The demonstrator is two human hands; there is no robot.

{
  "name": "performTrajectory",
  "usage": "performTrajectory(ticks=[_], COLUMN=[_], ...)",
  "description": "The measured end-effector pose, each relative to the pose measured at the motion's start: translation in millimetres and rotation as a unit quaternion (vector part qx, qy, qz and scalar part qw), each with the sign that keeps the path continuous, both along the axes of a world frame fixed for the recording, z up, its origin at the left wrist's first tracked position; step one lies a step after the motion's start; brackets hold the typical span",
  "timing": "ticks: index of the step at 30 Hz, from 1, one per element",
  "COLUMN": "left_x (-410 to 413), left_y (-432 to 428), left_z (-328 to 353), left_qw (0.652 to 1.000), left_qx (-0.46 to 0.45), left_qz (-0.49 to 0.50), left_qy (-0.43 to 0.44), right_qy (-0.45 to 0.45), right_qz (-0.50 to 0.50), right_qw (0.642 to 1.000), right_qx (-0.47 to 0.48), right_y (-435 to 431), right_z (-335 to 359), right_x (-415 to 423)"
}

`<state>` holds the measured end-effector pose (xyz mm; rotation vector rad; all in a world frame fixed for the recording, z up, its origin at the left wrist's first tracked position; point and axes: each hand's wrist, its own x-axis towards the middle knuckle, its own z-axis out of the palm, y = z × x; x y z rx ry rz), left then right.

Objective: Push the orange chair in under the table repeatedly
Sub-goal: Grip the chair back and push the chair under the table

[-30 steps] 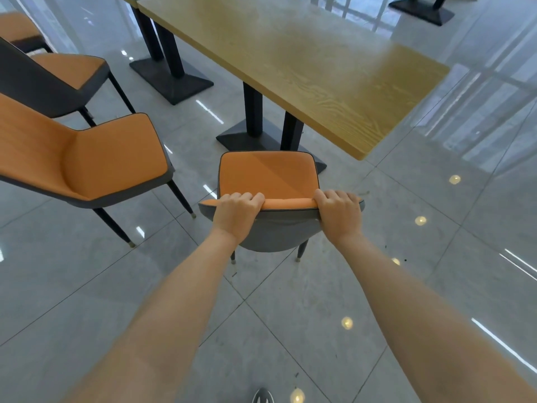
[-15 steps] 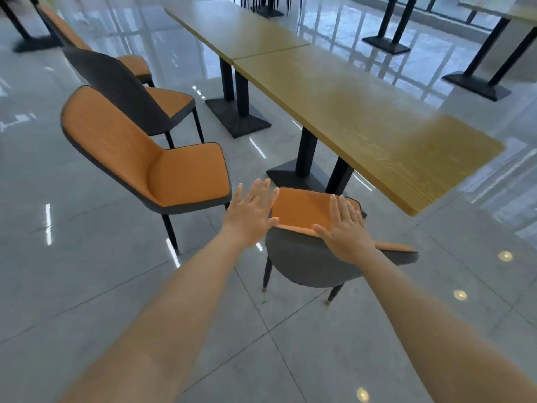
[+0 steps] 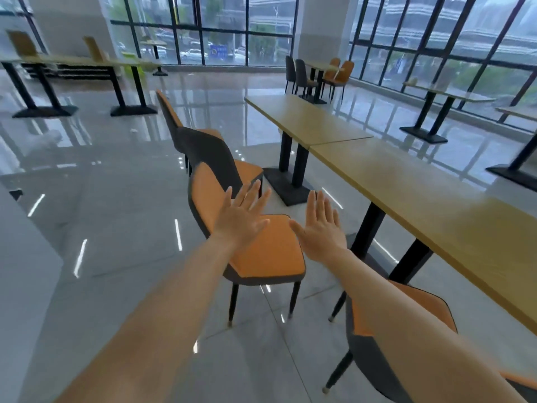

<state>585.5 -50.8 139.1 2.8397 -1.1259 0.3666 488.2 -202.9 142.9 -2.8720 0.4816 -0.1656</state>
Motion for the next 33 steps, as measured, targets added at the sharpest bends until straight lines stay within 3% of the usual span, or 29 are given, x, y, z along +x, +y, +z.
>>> performTrajectory(ticks=[6, 13, 23, 33], left_x=[109.3, 234.8, 438.5, 574.8], left_y=[78.8, 89.8, 60.1, 33.8], left_z=[30.5, 11.8, 2.5, -30.0], left_qw=[0.999, 0.998, 0.996, 0.975], left_qx=[-0.004, 0.003, 0.067, 0.120], left_qz=[0.042, 0.043, -0.038, -0.183], left_qy=[-0.033, -0.035, -0.050, -0.031], right_qy=[-0.034, -0.034, -0.021, 0.034], right_qz=[0.029, 0.031, -0.009, -0.136], right_qw=[0.999, 0.998, 0.999, 0.990], right_qx=[-0.016, -0.044, -0.024, 0.010], right_y=[71.8, 86.6, 67.2, 66.5], right_z=[26.4, 16.1, 11.0, -29.7], right_x=[119.1, 242.4, 435.6, 534.4])
